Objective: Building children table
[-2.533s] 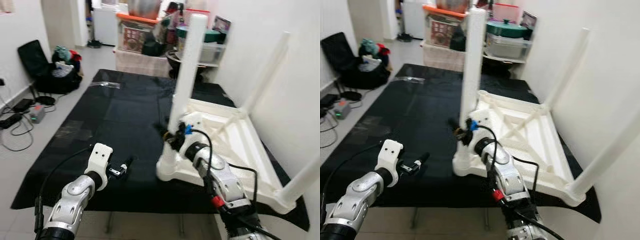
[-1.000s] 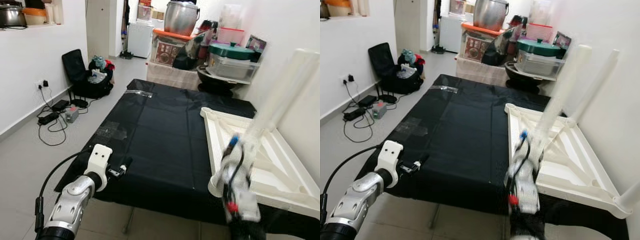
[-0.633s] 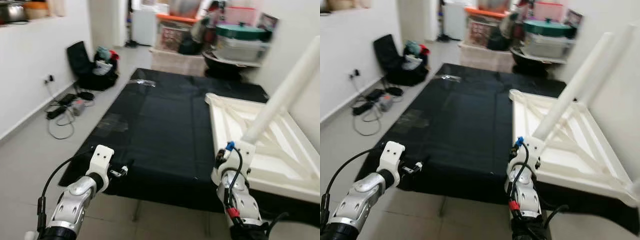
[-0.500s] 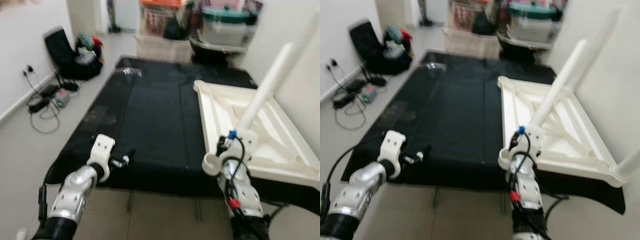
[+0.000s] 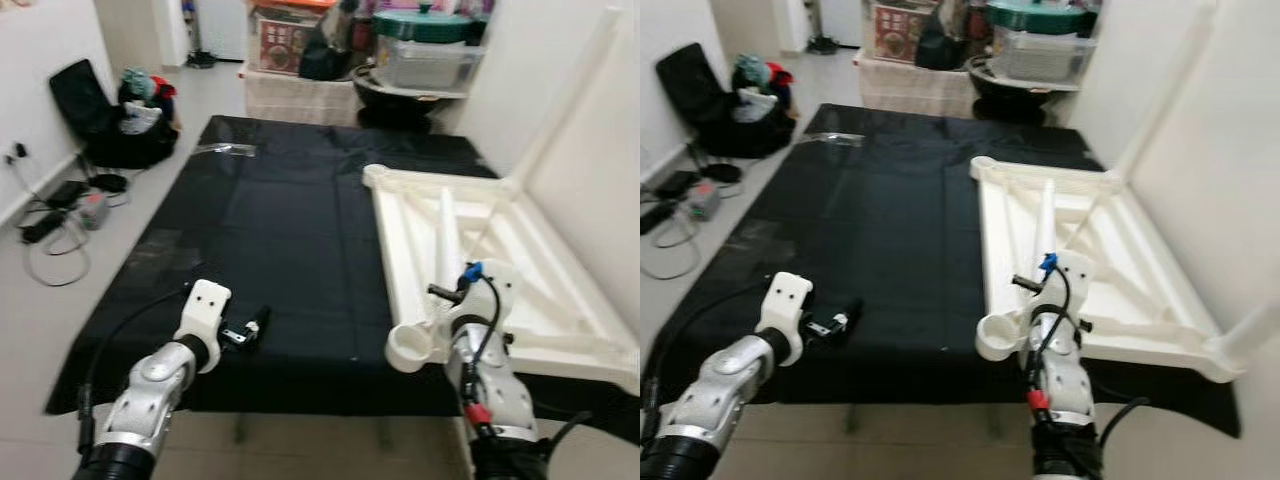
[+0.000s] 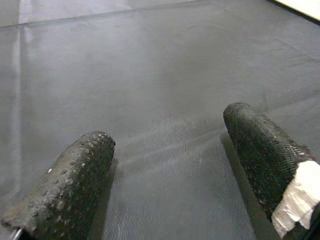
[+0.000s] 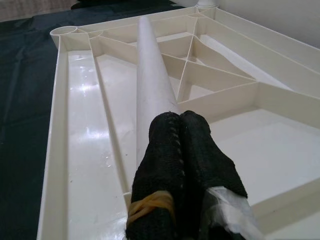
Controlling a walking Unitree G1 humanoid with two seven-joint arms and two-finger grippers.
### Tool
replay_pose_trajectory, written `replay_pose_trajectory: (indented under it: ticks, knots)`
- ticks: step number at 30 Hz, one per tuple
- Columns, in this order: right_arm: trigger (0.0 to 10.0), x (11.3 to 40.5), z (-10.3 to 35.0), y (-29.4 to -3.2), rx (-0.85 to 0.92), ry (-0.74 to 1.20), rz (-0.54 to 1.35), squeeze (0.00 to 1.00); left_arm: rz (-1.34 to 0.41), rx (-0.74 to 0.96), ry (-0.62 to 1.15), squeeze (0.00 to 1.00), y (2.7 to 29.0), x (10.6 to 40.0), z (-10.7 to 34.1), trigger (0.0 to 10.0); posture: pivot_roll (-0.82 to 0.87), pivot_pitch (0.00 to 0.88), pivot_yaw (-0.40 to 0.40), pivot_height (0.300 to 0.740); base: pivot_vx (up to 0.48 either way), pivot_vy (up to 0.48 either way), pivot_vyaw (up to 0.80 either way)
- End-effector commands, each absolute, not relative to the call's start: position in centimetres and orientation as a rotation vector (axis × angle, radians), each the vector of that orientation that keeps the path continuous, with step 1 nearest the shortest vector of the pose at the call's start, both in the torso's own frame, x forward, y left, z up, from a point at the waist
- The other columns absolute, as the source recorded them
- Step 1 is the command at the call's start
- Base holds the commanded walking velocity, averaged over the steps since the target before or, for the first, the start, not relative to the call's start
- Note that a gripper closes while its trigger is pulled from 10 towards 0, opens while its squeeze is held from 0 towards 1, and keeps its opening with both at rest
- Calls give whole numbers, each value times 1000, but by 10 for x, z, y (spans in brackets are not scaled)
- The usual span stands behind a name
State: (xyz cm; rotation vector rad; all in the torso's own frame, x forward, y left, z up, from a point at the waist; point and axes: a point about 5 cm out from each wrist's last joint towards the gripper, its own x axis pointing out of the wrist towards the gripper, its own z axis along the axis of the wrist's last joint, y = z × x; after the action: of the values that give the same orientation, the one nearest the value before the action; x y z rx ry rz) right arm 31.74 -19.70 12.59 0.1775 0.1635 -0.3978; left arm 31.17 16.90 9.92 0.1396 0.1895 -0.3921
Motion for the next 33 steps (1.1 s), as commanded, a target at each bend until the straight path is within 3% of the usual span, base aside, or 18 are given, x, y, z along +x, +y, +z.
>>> replay_pose_trajectory:
  ticks: [1, 2, 3, 6, 7, 14, 22, 26, 33]
  knots:
    - [0, 309, 95, -195, 180, 317, -397, 0, -397, 154, 201, 0, 170, 312, 97, 10000, 86, 0, -109, 740, 0, 0, 0]
    - [0, 310, 94, -195, 179, 325, -392, 0, -397, 155, 201, 0, 170, 312, 97, 10000, 86, 0, -108, 740, 0, 0, 0]
    - [5059, 311, 90, -193, 175, 362, -369, 0, -398, 158, 200, 0, 170, 312, 97, 10000, 87, 0, -109, 740, 0, 0, 0]
    - [5059, 311, 89, -192, 171, 378, -359, 0, -398, 159, 201, 0, 170, 312, 97, 10000, 87, 0, -109, 740, 0, 0, 0]
    - [10000, 312, 89, -190, 175, 384, -326, 1000, -398, 161, 201, 0, 170, 312, 97, 10000, 86, 0, -110, 740, 0, 0, 0]
    - [10000, 317, 93, -178, 212, 412, -179, 1000, -399, 161, 203, 0, 169, 312, 96, 10000, 86, 0, -112, 740, 0, 0, 0]
    - [10000, 319, 91, -176, 227, 462, -144, 1000, -399, 160, 204, 0, 167, 311, 95, 10000, 84, 0, -118, 740, 0, 0, 0]
    - [10000, 320, 80, -179, 307, 586, -154, 1000, -399, 162, 204, 0, 165, 311, 94, 10000, 84, 0, -127, 740, 0, 0, 0]
    - [10000, 327, 83, -186, 268, 604, -141, 1000, -394, 160, 204, 0, 165, 312, 93, 10000, 86, 0, -139, 740, 0, 0, 0]
